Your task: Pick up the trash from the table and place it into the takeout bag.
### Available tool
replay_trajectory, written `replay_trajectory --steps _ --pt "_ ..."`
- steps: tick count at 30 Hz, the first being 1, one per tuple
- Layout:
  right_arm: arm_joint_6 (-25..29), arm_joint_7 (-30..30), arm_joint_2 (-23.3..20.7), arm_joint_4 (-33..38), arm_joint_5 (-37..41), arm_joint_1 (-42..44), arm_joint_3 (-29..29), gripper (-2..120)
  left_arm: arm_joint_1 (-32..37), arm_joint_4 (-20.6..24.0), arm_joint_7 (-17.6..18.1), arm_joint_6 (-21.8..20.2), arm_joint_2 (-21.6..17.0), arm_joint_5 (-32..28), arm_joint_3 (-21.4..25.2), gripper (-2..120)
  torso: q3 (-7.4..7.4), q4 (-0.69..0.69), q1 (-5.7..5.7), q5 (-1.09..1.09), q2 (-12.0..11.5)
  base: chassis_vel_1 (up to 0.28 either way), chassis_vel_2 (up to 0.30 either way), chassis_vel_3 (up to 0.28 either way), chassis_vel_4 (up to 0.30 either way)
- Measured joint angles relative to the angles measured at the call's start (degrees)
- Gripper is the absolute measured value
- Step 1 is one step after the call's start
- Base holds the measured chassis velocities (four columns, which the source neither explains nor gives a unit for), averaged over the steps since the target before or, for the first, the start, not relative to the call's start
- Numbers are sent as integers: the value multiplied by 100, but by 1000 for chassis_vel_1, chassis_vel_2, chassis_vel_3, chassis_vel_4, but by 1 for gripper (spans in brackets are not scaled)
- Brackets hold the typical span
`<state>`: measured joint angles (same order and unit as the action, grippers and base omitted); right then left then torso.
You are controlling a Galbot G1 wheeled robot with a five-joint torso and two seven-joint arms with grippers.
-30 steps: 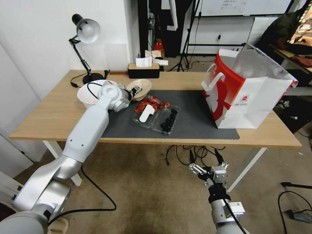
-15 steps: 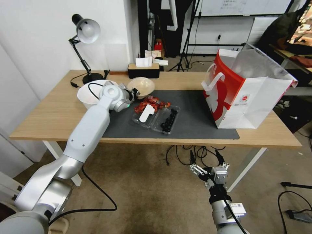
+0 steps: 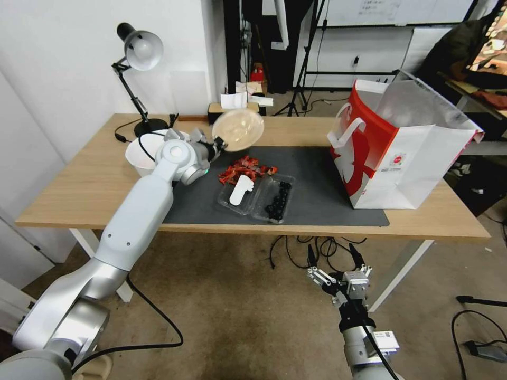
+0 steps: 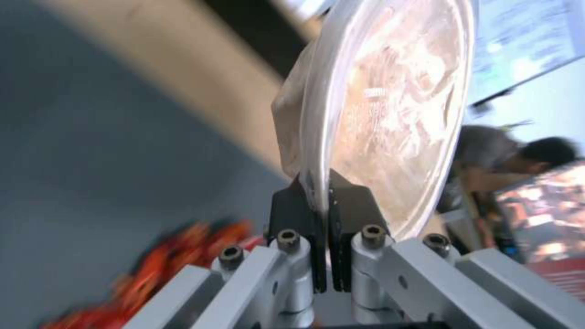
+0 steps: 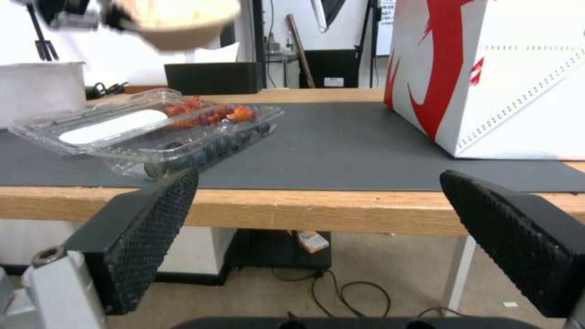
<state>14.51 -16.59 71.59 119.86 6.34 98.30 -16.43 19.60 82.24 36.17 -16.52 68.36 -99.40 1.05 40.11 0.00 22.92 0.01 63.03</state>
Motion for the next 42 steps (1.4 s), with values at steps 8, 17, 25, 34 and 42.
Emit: replay_trajectory --steps 8,17,25,34,42 --pt "34 7 14 58 -11 59 -20 100 -497 887 -2215 868 -398 1622 -887 0 0 1 -1 0 0 0 0 0 0" --pt "38 11 108 81 -78 81 -13 100 -2040 725 -2928 960 -163 2855 -2397 0 0 -1 -1 0 0 0 0 0 0" --pt "89 14 160 119 -97 144 -66 100 -3328 -356 -3321 989 904 3489 -3537 0 0 -3 -1 2 1 0 0 0 0" --pt "126 21 228 119 -110 143 -62 100 -3961 -1492 -3745 886 1657 4684 -4368 0 0 0 0 0 0 0 0 0 0" --pt "167 20 169 60 -52 105 -87 100 -4030 -1895 -4176 1011 1682 5464 -4613 0 0 1 0 -1 0 0 0 0 0"
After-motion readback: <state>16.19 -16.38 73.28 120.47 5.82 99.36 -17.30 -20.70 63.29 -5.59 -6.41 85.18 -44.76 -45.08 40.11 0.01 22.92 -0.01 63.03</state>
